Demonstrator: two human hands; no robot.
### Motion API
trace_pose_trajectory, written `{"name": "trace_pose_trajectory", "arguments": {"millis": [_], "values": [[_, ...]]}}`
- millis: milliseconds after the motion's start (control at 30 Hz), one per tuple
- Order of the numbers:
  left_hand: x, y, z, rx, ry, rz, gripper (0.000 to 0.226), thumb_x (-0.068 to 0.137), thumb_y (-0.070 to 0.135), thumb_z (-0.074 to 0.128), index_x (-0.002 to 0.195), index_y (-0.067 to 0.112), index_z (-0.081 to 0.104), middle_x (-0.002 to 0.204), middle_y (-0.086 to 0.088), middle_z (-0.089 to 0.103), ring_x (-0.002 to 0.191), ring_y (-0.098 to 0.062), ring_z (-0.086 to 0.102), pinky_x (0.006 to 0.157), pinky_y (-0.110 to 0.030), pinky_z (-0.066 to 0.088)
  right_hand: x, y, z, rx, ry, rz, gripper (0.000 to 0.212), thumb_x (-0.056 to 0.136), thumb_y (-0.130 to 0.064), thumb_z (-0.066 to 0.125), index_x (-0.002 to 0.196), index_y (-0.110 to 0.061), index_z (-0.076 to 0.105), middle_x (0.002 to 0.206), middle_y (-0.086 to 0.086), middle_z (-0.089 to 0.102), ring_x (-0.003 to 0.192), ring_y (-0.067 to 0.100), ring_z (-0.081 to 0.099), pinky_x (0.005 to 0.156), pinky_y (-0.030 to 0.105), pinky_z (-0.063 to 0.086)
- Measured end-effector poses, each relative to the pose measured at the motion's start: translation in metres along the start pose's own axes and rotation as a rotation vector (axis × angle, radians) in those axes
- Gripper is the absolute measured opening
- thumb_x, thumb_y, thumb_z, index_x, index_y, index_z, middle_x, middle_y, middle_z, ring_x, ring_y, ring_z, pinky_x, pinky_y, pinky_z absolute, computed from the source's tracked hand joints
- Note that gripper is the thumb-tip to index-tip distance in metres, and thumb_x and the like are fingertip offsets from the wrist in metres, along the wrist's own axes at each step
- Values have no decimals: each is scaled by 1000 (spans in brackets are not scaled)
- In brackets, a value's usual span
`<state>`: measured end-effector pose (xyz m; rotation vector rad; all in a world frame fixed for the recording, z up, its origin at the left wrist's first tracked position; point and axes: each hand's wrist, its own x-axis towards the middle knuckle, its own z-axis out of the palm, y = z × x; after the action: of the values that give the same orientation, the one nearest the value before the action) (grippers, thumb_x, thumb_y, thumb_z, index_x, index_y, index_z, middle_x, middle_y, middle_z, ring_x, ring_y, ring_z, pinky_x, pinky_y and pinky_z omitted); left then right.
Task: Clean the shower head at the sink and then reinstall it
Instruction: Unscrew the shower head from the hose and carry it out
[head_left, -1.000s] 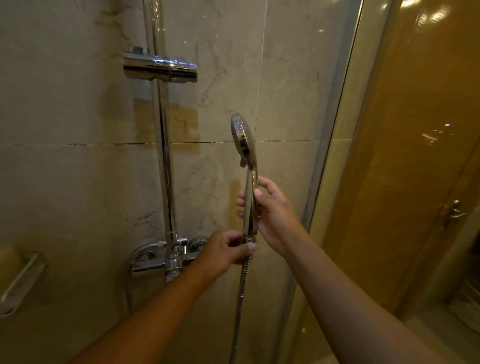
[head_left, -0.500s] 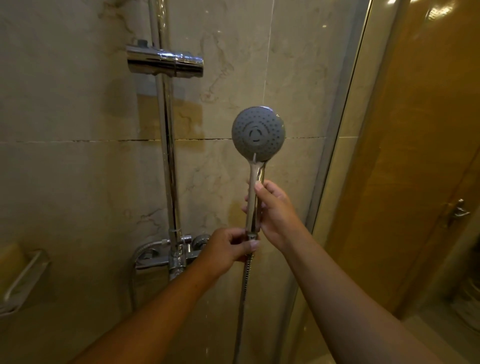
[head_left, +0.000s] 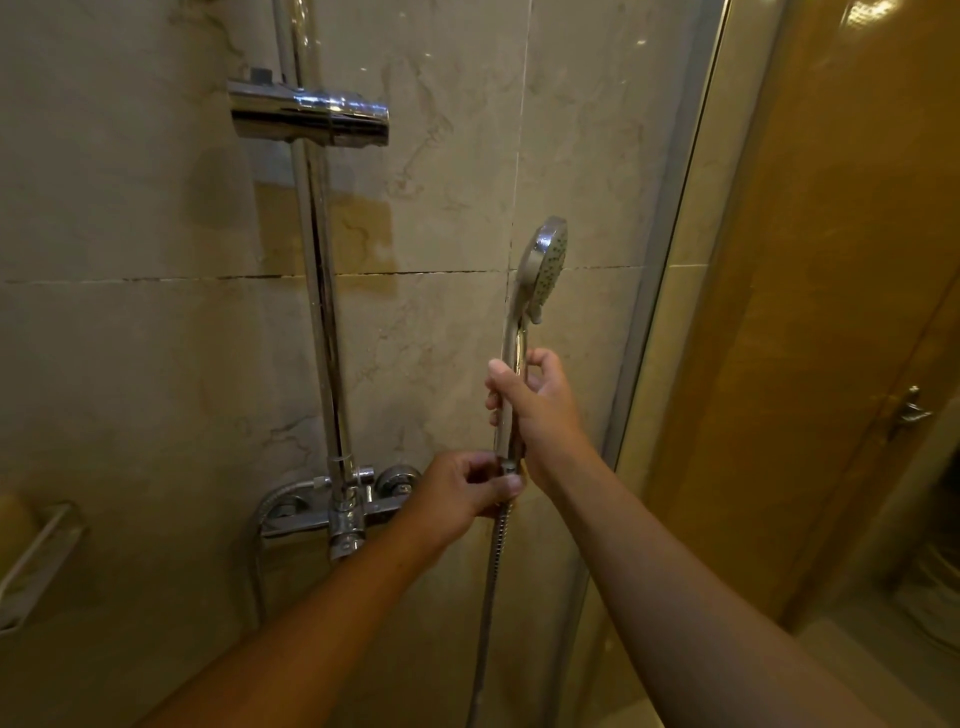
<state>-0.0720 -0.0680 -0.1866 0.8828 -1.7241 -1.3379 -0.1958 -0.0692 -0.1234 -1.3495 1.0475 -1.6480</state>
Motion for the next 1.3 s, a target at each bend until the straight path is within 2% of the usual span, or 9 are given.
{"name": "trace_pose_trajectory", "arguments": {"millis": [133, 300, 567, 733, 900, 1000, 1100, 1200, 1300], "values": [[3, 4, 2, -6, 16, 11, 19, 92, 16, 65, 105, 3, 69, 98, -21, 70, 91, -26, 69, 80, -27, 59, 2, -4, -7, -6, -15, 2, 19, 93, -31, 67, 106, -20, 59, 92, 3, 63, 86, 16, 64, 75, 31, 56], [9, 8, 0, -32, 22, 19, 16, 90, 13, 67, 104, 7, 70, 95, -15, 69, 91, -27, 68, 81, -30, 59, 7, -11, -12, 110, -41, 42, 28, 100, -25, 55, 118, -5, 64, 92, 5, 66, 89, 16, 64, 80, 34, 55], [17, 15, 2, -54, 57, 45, 11, 89, 7, 67, 95, 15, 71, 94, -19, 70, 88, -31, 66, 82, -40, 57, 4, -9, -6, 337, -29, 131, 28, 105, -19, 44, 130, -22, 57, 83, 10, 67, 72, 17, 65, 68, 35, 59], [12, 11, 2, -39, 20, 32, 14, 89, 8, 67, 91, 22, 71, 93, -14, 68, 86, -23, 65, 76, -28, 57, 2, -8, -10, 411, -38, 160, 34, 106, -22, 43, 139, -24, 52, 89, 11, 69, 76, 20, 66, 69, 37, 58], [11, -1, 3, -15, -17, -1, 17, 90, 7, 65, 94, 22, 71, 93, -7, 71, 89, -21, 68, 81, -32, 59, -3, -10, -12, 229, -49, 116, 29, 105, -28, 44, 133, -29, 52, 85, 7, 64, 65, 14, 59, 56, 29, 51], [9, -5, 2, -6, -7, 9, 15, 90, 7, 65, 93, 21, 72, 90, -9, 70, 88, -23, 68, 85, -38, 58, -10, -6, -13, 6, -69, 46, 35, 95, -32, 63, 126, -28, 47, 79, 1, 57, 59, 12, 53, 49, 26, 48], [9, -8, 0, 4, 11, 1, 14, 90, 15, 68, 100, 23, 73, 91, -4, 72, 91, -23, 70, 88, -40, 59, -13, -7, -17, -87, -25, -41, 37, 93, -26, 67, 125, -25, 48, 76, 2, 56, 60, 14, 54, 53, 27, 51], [8, -7, 1, 31, 14, 1, 16, 91, 13, 66, 102, 23, 70, 95, -5, 72, 91, -19, 71, 84, -32, 60, -11, -9, -18, 186, -8, 31, 26, 101, -22, 52, 126, -24, 54, 73, 2, 56, 64, 16, 58, 61, 31, 54], [6, -10, 2, 33, 24, -23, 17, 90, 9, 66, 102, 21, 71, 94, -5, 73, 90, -19, 71, 79, -28, 60, -16, -5, -20, 489, -13, 210, 31, 102, -28, 49, 132, -24, 53, 70, 2, 53, 59, 14, 54, 54, 28, 49]]}}
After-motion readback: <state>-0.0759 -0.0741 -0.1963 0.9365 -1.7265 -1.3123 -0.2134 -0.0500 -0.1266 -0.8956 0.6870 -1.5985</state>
